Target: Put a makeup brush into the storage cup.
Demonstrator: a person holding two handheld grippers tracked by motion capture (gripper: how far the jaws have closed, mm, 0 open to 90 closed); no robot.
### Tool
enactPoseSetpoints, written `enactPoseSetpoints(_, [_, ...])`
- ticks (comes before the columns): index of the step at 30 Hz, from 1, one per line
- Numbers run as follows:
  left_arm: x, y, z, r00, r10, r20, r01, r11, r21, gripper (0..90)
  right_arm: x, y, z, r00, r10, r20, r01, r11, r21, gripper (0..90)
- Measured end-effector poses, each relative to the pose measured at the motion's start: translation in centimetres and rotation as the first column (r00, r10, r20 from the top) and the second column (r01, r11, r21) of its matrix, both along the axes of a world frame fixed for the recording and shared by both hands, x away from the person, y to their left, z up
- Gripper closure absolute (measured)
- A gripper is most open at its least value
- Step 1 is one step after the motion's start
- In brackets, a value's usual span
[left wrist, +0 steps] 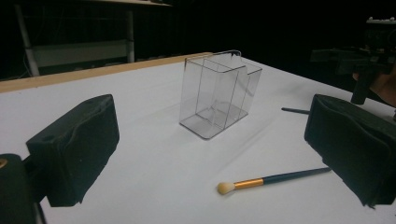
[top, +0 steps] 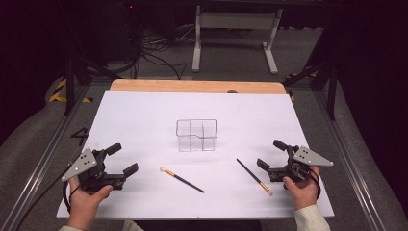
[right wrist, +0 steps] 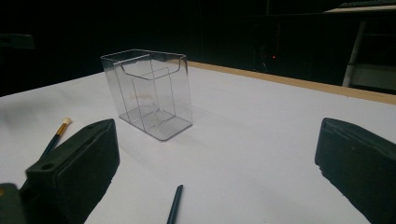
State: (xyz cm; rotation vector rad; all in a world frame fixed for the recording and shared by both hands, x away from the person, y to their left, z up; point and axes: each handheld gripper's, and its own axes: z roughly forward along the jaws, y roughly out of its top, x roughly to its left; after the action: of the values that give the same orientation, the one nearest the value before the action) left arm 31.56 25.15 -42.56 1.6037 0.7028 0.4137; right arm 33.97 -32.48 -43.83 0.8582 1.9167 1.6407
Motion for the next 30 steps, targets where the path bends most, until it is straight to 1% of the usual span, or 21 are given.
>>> enactPoseSetpoints(1, [0.0, 0.0, 0.1, 1.0, -0.003, -0.004, 0.003, 1.0, -0.005, 4.8, 0.0, 0.0, 0.0, 1.0, 0.001, 0.0, -0.001, 1.0, 0.0, 0.6])
enactPoseSetpoints(5, [0.0, -0.2, 0.4, 0.9998, -0.019, -0.009, 0.019, 0.9998, -0.002, 7.2, 0.0, 0.0, 0.0, 1.0, -0.001, -0.002, 0.001, 1.0, -0.001, 0.6])
enactPoseSetpoints(7, [0.1, -0.3, 0.4, 0.9998, -0.02, -0.005, 0.02, 0.9998, 0.003, 7.2, 0.0, 0.0, 0.0, 1.0, -0.001, -0.004, 0.001, 1.0, -0.001, 0.5])
enactPoseSetpoints(12, [0.3, -0.7, 0.6, 0.9998, -0.018, -0.007, 0.018, 0.9998, -0.007, 6.6, 0.0, -0.1, 0.0, 1.0, 0.0, -0.008, 0.0, 1.0, 0.002, 0.6])
enactPoseSetpoints(19, [0.5, -1.4, 1.0, 0.9993, -0.037, -0.007, 0.037, 0.9992, -0.014, 4.8, 0.0, -0.2, -0.1, 1.0, -0.003, -0.008, 0.003, 1.0, 0.004, 0.7])
enactPoseSetpoints(26, [0.6, -2.3, 1.4, 0.9987, -0.049, -0.016, 0.049, 0.9988, -0.003, 5.4, 0.0, -0.2, -0.1, 0.9999, -0.006, -0.008, 0.006, 1.0, 0.006, 0.7])
enactPoseSetpoints(29, [0.8, -2.8, 1.6, 0.9976, -0.066, -0.021, 0.066, 0.9978, 0.004, 5.6, 0.0, -0.3, 0.0, 0.9999, -0.006, -0.01, 0.006, 1.0, 0.007, 0.6])
enactPoseSetpoints(30, [0.8, -2.9, 1.7, 0.9975, -0.067, -0.022, 0.067, 0.9978, 0.0, 5.7, 0.0, -0.4, 0.0, 0.9999, -0.008, -0.01, 0.008, 1.0, 0.008, 0.7])
